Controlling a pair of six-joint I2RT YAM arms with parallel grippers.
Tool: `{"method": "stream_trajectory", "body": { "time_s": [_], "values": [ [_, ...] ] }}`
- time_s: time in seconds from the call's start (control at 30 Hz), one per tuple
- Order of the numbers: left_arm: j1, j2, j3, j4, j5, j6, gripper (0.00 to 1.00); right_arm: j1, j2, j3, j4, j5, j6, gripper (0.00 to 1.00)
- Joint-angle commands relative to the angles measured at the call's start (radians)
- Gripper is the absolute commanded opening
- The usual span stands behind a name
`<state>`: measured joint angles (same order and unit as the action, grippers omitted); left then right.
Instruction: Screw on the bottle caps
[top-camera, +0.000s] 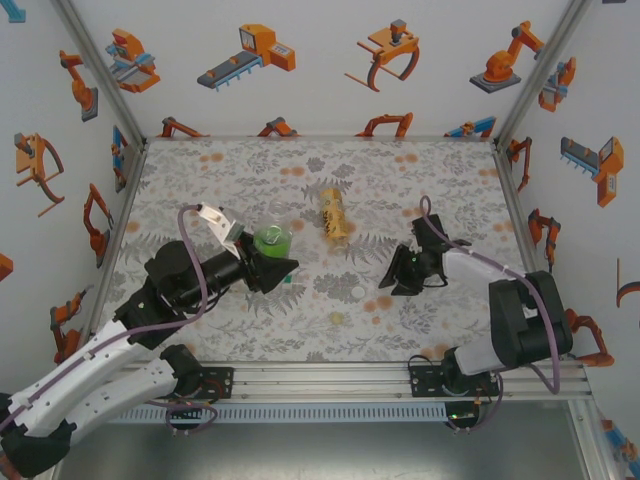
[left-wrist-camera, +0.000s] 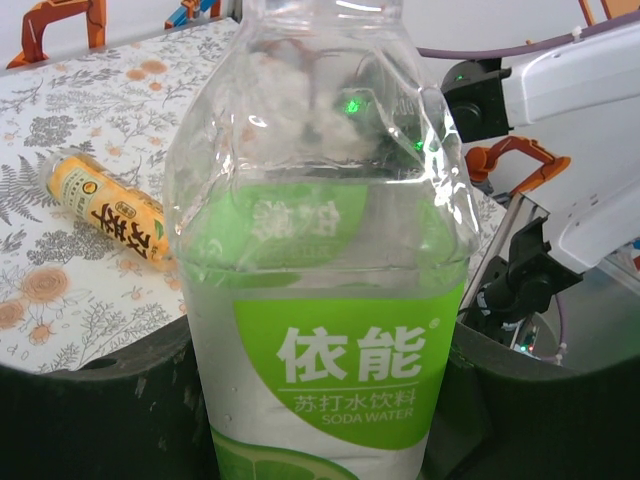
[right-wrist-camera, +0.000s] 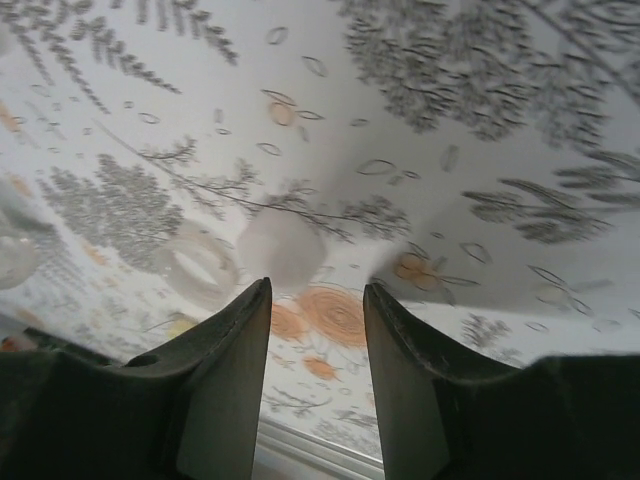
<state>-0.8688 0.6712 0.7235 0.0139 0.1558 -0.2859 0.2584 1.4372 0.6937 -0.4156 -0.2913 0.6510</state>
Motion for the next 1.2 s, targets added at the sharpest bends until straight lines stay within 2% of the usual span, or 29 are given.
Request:
{"method": "stream_trajectory", "body": {
  "time_s": [0.0, 0.17, 0.3, 0.47, 0.63, 1.17],
  "values": [
    [0.005, 0.0, 0.007, 0.019, -0.019, -0.028, 0.0, -0.006, -0.031, 0.036, -0.157, 0.15, -0.07, 0.43],
    [0.007, 0.01, 0.017, -0.023, -0.049, -0.046, 0.0, 0.022, -0.153, 0.067, -0.171, 0.221, -0.063, 0.42],
    [0.005, 0.021, 0.03, -0.061, -0.064, -0.058, 0.0, 0.087, -0.172, 0.113, -0.201, 0.306, -0.062, 0.43],
    [0.006, 0.026, 0.045, -0.109, -0.082, -0.047, 0.0, 0.167, -0.107, 0.168, -0.21, 0.36, -0.053, 0.5],
    [0.007, 0.021, 0.042, -0.109, -0.082, -0.029, 0.0, 0.243, -0.015, 0.221, -0.194, 0.395, -0.035, 0.5],
    [0.007, 0.059, 0.077, -0.114, -0.045, -0.016, 0.0, 0.318, 0.167, 0.248, -0.112, 0.399, 0.004, 0.49]
  ]
}}
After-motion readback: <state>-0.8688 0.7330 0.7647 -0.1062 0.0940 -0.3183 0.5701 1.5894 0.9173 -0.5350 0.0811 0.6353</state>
